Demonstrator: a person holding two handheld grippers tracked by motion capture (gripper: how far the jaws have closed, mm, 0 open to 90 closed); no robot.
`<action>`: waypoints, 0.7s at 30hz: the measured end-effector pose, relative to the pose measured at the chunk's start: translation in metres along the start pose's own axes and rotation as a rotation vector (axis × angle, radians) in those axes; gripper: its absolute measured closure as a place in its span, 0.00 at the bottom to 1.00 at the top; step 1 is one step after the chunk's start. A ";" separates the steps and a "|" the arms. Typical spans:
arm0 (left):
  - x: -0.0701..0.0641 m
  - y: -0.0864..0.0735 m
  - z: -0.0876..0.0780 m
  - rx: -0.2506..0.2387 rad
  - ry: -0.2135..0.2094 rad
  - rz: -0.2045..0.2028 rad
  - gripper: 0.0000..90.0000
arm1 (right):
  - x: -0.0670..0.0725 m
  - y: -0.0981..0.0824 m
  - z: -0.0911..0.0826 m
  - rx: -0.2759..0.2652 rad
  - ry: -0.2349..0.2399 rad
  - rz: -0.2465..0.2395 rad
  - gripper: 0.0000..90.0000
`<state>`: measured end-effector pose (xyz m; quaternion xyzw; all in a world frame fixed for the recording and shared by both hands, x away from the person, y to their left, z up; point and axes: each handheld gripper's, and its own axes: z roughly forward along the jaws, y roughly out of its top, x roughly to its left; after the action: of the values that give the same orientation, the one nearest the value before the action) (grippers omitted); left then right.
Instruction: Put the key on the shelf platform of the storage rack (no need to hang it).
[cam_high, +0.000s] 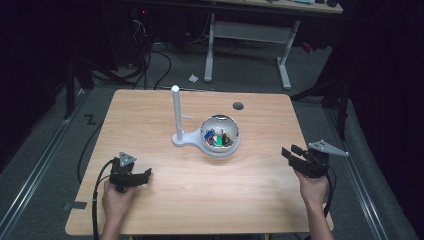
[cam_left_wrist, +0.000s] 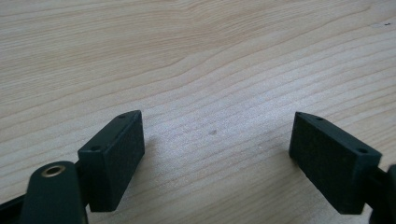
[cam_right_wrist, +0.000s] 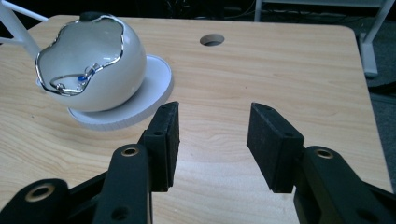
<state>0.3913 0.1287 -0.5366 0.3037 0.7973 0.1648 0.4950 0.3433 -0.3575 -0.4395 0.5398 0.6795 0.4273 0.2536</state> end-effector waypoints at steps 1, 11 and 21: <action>0.000 0.000 0.000 0.002 -0.002 0.000 0.20 | 0.000 -0.002 0.001 0.002 0.002 0.002 0.60; 0.000 0.000 0.000 0.002 -0.002 0.001 0.20 | 0.003 -0.017 0.015 0.037 0.001 0.007 0.60; 0.000 0.000 0.000 0.001 0.001 -0.002 0.20 | 0.008 -0.033 0.030 0.077 0.004 0.015 0.60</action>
<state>0.3913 0.1285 -0.5365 0.3028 0.7980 0.1642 0.4945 0.3481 -0.3421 -0.4816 0.5533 0.6919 0.4039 0.2281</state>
